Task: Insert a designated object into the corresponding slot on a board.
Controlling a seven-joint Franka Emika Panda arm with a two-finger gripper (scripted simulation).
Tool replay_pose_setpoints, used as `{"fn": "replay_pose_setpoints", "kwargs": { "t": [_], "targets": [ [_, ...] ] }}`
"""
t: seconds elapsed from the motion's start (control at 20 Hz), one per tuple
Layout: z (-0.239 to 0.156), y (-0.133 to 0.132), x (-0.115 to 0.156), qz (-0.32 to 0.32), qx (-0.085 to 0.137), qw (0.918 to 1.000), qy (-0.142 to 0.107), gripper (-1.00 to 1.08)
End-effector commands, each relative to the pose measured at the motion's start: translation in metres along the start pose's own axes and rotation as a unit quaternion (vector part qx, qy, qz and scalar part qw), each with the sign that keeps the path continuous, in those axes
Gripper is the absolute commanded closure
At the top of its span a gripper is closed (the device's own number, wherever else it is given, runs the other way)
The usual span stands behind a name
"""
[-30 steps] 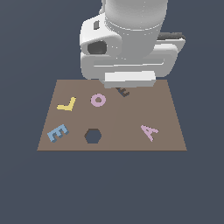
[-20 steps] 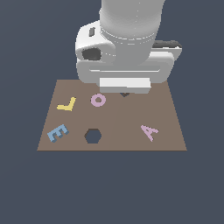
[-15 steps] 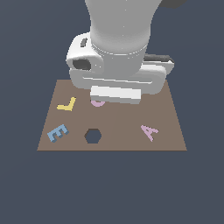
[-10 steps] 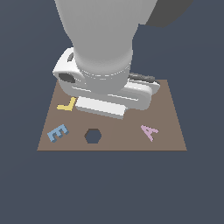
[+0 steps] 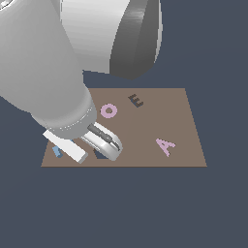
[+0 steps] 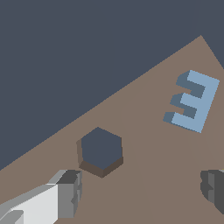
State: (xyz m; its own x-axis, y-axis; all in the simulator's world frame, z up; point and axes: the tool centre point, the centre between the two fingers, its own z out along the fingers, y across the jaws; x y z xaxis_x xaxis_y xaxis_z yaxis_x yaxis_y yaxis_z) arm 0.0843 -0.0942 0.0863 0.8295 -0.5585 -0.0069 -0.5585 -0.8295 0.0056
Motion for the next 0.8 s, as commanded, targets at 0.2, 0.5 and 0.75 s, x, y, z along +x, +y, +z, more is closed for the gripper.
{"fn": "replay_pose_setpoints", "kwargs": {
  "t": [0.2,0.5,0.75],
  "targets": [
    [0.021,0.034,0.036,0.097,0.002,0.9953,0.002,-0.92],
    [0.033,0.058,0.053,0.155,0.003,0.9879,0.003,-0.92],
    [0.037,0.065,0.058,0.172,0.003,0.9851,0.003,-0.92]
  ]
}}
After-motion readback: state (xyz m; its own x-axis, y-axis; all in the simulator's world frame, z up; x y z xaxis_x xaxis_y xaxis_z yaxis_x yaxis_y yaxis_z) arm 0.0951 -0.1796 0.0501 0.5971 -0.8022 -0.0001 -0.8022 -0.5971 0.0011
